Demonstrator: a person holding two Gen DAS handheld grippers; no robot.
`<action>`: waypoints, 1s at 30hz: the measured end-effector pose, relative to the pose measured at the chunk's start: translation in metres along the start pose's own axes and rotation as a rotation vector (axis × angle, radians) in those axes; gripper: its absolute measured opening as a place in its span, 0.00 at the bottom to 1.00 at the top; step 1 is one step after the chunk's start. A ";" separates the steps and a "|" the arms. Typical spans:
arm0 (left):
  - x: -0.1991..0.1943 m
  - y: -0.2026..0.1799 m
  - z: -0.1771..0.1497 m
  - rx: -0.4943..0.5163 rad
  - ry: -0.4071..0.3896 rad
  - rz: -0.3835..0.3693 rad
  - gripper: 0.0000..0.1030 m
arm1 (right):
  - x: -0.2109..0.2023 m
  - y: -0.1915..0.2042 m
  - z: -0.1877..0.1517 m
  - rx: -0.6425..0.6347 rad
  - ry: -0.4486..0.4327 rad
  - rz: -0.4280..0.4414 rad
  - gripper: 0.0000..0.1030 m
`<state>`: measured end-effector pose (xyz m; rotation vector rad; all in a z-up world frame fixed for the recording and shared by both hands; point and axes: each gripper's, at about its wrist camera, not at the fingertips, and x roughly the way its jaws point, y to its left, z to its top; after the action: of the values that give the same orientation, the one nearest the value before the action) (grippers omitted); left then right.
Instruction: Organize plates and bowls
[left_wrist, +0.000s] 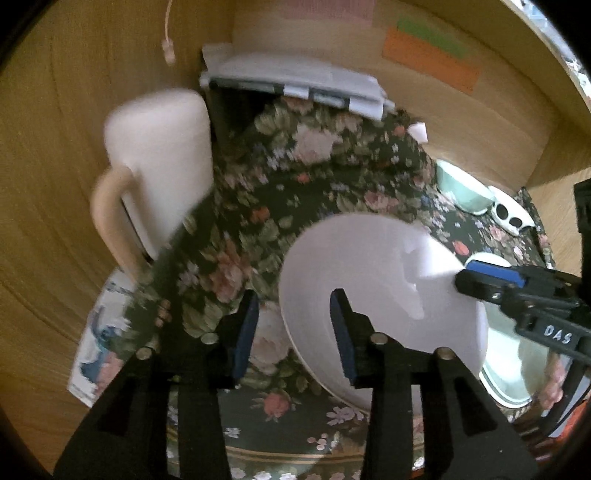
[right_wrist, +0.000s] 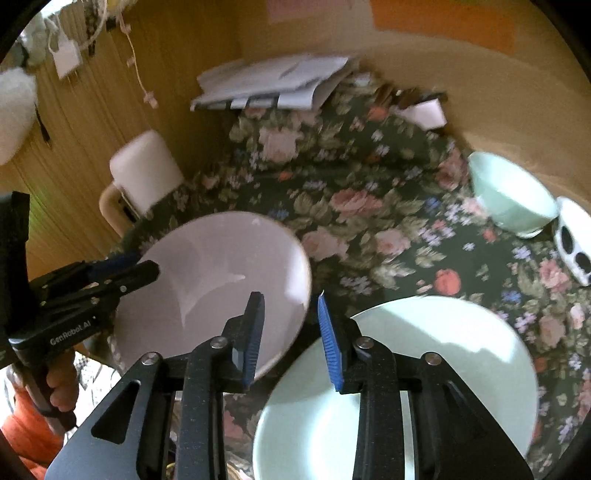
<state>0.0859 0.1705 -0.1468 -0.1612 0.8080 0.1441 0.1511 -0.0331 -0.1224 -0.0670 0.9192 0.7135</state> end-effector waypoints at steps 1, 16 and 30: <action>-0.003 -0.001 0.002 0.006 -0.011 0.007 0.41 | -0.006 -0.002 0.000 -0.002 -0.016 -0.007 0.27; -0.057 -0.081 0.043 0.137 -0.255 -0.025 0.83 | -0.087 -0.071 0.003 0.072 -0.207 -0.148 0.43; -0.025 -0.162 0.087 0.211 -0.266 -0.086 0.97 | -0.104 -0.148 0.019 0.133 -0.246 -0.274 0.55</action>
<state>0.1610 0.0275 -0.0553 0.0233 0.5453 -0.0022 0.2098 -0.1962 -0.0683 0.0126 0.7021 0.3942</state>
